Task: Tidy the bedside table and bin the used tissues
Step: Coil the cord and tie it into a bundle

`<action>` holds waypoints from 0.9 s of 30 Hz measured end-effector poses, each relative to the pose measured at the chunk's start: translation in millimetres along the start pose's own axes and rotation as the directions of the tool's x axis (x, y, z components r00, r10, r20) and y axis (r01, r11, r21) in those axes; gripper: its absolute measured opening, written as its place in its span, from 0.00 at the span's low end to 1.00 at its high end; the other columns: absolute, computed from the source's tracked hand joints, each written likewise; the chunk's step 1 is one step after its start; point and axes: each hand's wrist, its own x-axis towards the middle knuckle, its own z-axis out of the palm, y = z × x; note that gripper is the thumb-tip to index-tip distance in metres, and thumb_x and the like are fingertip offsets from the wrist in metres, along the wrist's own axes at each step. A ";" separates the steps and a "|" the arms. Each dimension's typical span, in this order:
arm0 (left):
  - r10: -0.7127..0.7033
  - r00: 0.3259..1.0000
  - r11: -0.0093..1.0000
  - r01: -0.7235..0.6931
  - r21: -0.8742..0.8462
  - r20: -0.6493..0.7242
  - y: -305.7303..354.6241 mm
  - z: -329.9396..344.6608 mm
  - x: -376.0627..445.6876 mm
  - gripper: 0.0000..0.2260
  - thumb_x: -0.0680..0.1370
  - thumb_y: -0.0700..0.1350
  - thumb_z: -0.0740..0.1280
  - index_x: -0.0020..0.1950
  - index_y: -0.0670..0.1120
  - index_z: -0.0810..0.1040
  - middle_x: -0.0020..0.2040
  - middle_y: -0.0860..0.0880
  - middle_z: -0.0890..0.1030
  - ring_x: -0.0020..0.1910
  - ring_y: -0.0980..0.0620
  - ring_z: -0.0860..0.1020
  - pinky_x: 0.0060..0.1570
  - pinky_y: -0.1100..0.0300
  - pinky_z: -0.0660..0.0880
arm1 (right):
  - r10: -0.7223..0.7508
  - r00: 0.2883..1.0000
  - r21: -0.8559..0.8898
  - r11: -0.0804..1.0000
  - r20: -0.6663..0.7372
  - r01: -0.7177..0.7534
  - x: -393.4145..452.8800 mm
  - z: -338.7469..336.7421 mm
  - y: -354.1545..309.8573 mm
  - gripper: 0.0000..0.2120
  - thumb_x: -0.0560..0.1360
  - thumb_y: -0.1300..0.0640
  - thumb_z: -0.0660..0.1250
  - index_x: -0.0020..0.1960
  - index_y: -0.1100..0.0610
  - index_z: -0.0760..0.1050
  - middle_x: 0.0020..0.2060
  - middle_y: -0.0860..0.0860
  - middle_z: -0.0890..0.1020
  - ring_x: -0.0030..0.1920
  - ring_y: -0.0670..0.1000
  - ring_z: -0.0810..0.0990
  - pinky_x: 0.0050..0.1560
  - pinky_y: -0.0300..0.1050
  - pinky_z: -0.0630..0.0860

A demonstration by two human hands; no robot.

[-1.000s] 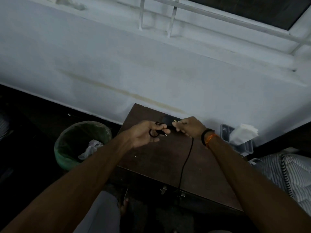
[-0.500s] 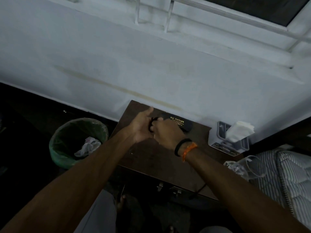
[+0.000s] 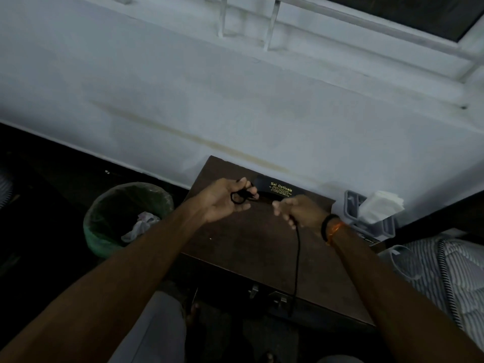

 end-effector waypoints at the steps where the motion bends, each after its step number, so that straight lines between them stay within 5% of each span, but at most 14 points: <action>1: -0.020 0.999 0.998 0.018 0.064 0.027 -1.1 -0.5 -0.5 0.06 0.80 0.44 0.64 0.47 0.43 0.78 0.45 0.46 0.84 0.52 0.48 0.80 0.63 0.46 0.70 | 0.006 0.998 -0.010 1.000 -0.059 -0.006 6.3 -5.7 -3.6 0.15 0.78 0.48 0.68 0.41 0.59 0.78 0.28 0.50 0.72 0.27 0.48 0.71 0.27 0.38 0.71; 8: -0.187 0.982 0.924 0.167 0.343 0.025 -9.1 15.3 -0.8 0.08 0.80 0.44 0.62 0.52 0.44 0.80 0.53 0.45 0.85 0.54 0.52 0.81 0.62 0.49 0.67 | -0.109 0.944 -0.273 0.962 -0.310 0.021 27.6 -1.6 -59.5 0.20 0.74 0.43 0.71 0.32 0.58 0.79 0.27 0.53 0.82 0.26 0.49 0.77 0.31 0.41 0.75; 11: -0.151 0.988 0.965 0.138 0.221 0.043 -9.3 22.4 1.2 0.10 0.76 0.43 0.58 0.50 0.45 0.77 0.50 0.45 0.82 0.54 0.47 0.79 0.56 0.47 0.66 | -0.140 0.954 -0.236 0.969 -0.264 0.076 16.9 24.1 -82.9 0.17 0.79 0.51 0.64 0.39 0.61 0.81 0.34 0.57 0.85 0.28 0.50 0.81 0.35 0.47 0.81; 13: -0.097 0.995 0.993 0.095 0.070 0.035 -5.2 20.7 1.4 0.11 0.72 0.47 0.57 0.49 0.44 0.74 0.43 0.44 0.77 0.46 0.45 0.77 0.54 0.44 0.66 | -0.220 0.933 -0.267 0.953 -0.285 0.144 4.2 39.3 -89.0 0.13 0.79 0.56 0.61 0.42 0.60 0.80 0.35 0.55 0.85 0.31 0.51 0.83 0.37 0.50 0.83; 17: -0.054 0.998 0.983 0.048 -0.179 -0.027 7.2 16.4 2.6 0.15 0.74 0.51 0.60 0.48 0.40 0.76 0.42 0.43 0.78 0.41 0.46 0.77 0.51 0.50 0.71 | -0.423 0.876 -0.455 0.843 -0.233 0.286 -24.2 63.7 -73.3 0.10 0.80 0.57 0.61 0.45 0.57 0.79 0.38 0.52 0.84 0.33 0.49 0.83 0.36 0.43 0.80; 19: -0.011 0.998 0.977 -0.002 -0.214 -0.062 11.6 19.4 2.7 0.12 0.79 0.48 0.62 0.48 0.39 0.78 0.43 0.44 0.80 0.44 0.49 0.79 0.54 0.54 0.74 | -0.416 0.900 -0.421 0.846 -0.133 0.329 -31.3 70.3 -56.5 0.11 0.81 0.56 0.61 0.43 0.57 0.78 0.35 0.51 0.84 0.28 0.43 0.81 0.30 0.35 0.75; 23: 0.013 0.997 0.986 -0.024 -0.166 -0.070 16.2 16.9 0.6 0.07 0.80 0.41 0.62 0.45 0.44 0.78 0.42 0.48 0.82 0.46 0.48 0.80 0.58 0.50 0.72 | -0.257 0.966 -0.339 0.908 0.008 0.244 -24.4 60.0 -27.2 0.16 0.81 0.49 0.61 0.43 0.59 0.79 0.32 0.50 0.83 0.25 0.42 0.78 0.31 0.35 0.75; 27: -0.040 0.998 0.995 0.037 -0.090 -0.042 18.4 9.7 -3.9 0.06 0.79 0.41 0.63 0.46 0.44 0.80 0.44 0.48 0.83 0.48 0.49 0.79 0.64 0.47 0.70 | -0.132 0.985 -0.291 0.952 -0.108 0.096 -4.7 23.3 -8.7 0.19 0.80 0.46 0.62 0.40 0.57 0.80 0.29 0.48 0.79 0.26 0.45 0.76 0.34 0.37 0.73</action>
